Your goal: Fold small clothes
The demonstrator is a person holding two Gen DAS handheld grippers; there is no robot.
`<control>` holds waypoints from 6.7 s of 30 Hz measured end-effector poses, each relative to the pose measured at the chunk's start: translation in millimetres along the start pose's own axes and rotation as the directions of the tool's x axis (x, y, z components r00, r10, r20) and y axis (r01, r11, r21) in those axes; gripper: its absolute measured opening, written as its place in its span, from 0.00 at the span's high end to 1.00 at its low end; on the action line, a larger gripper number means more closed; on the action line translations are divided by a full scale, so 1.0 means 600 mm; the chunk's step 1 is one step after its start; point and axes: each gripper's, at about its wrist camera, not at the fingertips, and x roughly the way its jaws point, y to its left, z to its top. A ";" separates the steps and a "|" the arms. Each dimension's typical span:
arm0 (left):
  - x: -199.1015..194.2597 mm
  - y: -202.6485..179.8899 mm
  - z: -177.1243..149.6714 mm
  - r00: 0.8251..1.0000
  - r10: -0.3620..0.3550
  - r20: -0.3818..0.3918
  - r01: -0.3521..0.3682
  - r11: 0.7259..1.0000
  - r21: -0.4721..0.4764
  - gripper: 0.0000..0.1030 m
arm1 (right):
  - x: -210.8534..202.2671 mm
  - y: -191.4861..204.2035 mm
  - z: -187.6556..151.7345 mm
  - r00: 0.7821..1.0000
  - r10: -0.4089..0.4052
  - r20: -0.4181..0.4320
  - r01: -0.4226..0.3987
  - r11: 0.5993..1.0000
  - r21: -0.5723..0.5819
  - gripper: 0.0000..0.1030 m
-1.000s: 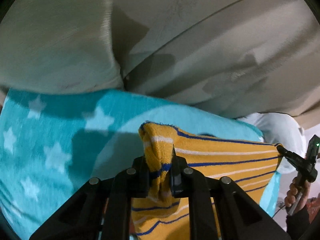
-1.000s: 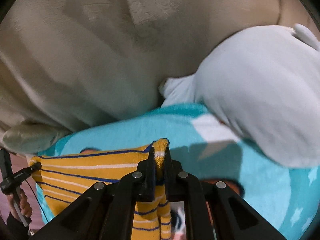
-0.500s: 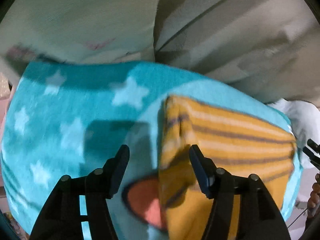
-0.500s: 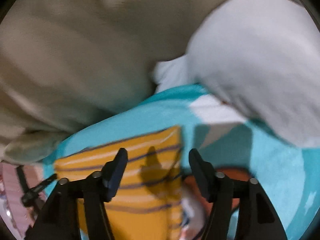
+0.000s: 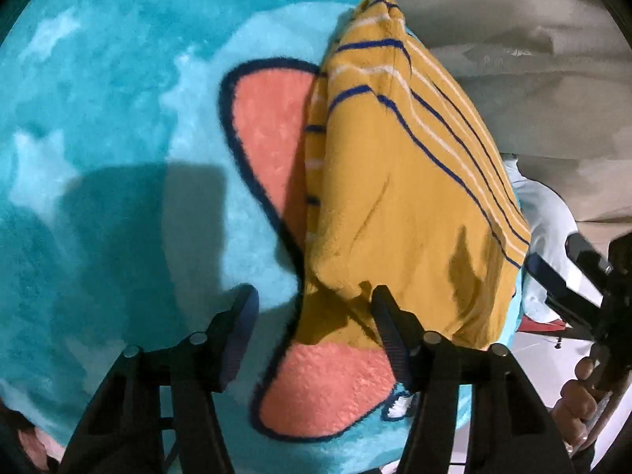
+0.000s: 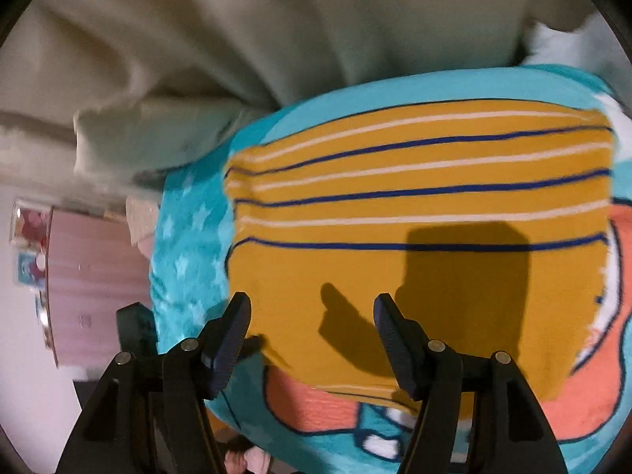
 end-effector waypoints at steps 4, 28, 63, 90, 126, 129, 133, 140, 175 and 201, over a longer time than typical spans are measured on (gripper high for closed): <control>0.016 -0.015 0.013 0.998 -0.045 -0.050 0.046 0.999 0.023 0.65 | 0.041 0.048 0.016 0.998 -0.009 -0.058 0.005 0.998 -0.068 0.33; -0.019 -0.022 -0.017 0.978 -0.183 0.100 0.190 0.979 -0.067 0.94 | 0.330 0.208 0.111 0.885 -0.321 -0.339 0.190 0.911 -0.367 0.32; 0.023 -0.491 -0.126 0.982 -0.077 -0.171 0.178 0.678 0.714 0.94 | -0.184 -0.133 0.115 0.993 0.019 0.118 -0.026 0.998 0.057 0.83; 0.091 -0.295 -0.008 0.983 0.076 -0.168 0.007 0.893 0.450 0.42 | -0.152 -0.232 -0.072 0.966 -0.242 0.095 0.218 0.952 0.215 0.73; 0.155 -0.294 0.036 0.943 -0.040 -0.330 0.127 0.961 0.246 0.72 | -0.113 -0.322 -0.177 0.997 0.005 0.081 -0.040 0.899 0.437 0.76; 0.079 -0.307 0.034 0.949 -0.090 -0.303 0.182 0.940 0.289 0.74 | -0.139 -0.283 -0.176 0.995 0.029 0.098 -0.065 0.920 0.387 0.78; 0.031 -0.272 0.010 0.943 -0.065 -0.327 0.168 0.940 0.296 0.74 | -0.157 -0.222 -0.222 0.990 0.100 0.098 -0.130 0.919 0.372 0.78; 0.062 -0.181 -0.045 0.942 0.092 -0.323 0.020 0.945 0.328 0.59 | -0.058 -0.223 -0.303 0.995 0.087 -0.044 -0.059 0.898 0.436 0.63; 0.151 -0.284 0.139 0.995 -0.009 -0.100 0.034 0.969 0.245 0.66 | -0.045 -0.268 -0.021 0.997 -0.026 0.067 0.000 0.934 0.357 0.58; 0.083 -0.210 0.107 1.000 -0.014 -0.028 0.019 0.981 0.193 0.43 | -0.036 -0.129 0.034 0.995 -0.093 0.040 0.084 0.978 0.190 0.25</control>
